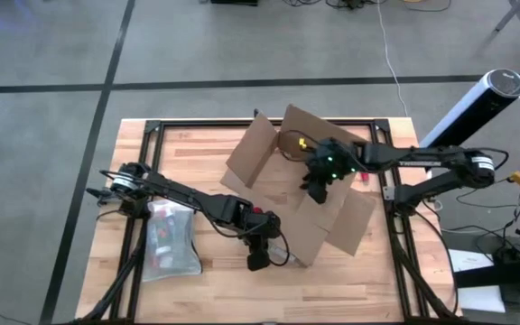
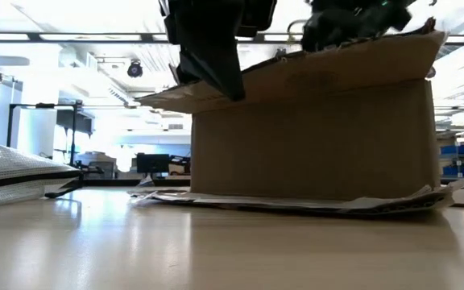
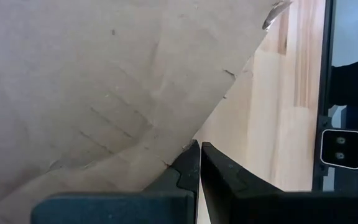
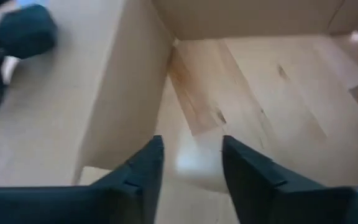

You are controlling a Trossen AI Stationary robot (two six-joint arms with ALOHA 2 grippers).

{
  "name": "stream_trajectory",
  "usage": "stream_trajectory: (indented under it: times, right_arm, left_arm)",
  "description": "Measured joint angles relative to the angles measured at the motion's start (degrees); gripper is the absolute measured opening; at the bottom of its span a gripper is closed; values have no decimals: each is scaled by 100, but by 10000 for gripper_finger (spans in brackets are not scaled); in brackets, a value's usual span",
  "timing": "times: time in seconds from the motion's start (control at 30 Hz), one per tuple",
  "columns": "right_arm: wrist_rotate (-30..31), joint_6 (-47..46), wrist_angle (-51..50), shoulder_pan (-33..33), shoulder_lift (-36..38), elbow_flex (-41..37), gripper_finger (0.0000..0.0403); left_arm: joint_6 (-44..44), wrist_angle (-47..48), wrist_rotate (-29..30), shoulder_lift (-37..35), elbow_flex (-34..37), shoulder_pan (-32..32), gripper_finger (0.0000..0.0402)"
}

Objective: Unpack boxes

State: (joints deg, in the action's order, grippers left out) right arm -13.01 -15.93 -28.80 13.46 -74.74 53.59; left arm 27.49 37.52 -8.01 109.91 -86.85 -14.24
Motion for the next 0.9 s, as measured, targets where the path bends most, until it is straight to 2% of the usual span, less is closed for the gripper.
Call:
stream_trajectory:
  times: [0.2, 0.47, 0.63, 0.77, 0.9]
  right_arm:
    - [-269, 588, -985, -27, -1077, 1044, 212]
    - [-544, 1758, -3228, -45, -2104, 2625, 220]
    - [-842, 2029, -3931, -39, -2298, 2986, 208]
    - [-1164, 2045, -4066, -40, -2323, 3005, 202]
    - [-1194, 2229, -4096, -45, -2323, 3009, 200]
  left_arm:
    - [17, -19, 0, -7, 0, 11, 0]
    - [20, -24, 0, -8, 0, 11, 0]
    - [20, -24, 0, -11, 0, 11, 0]
    - [9, -25, 2, -11, 0, 11, 0]
    - [-39, -25, 5, -11, 0, 11, 0]
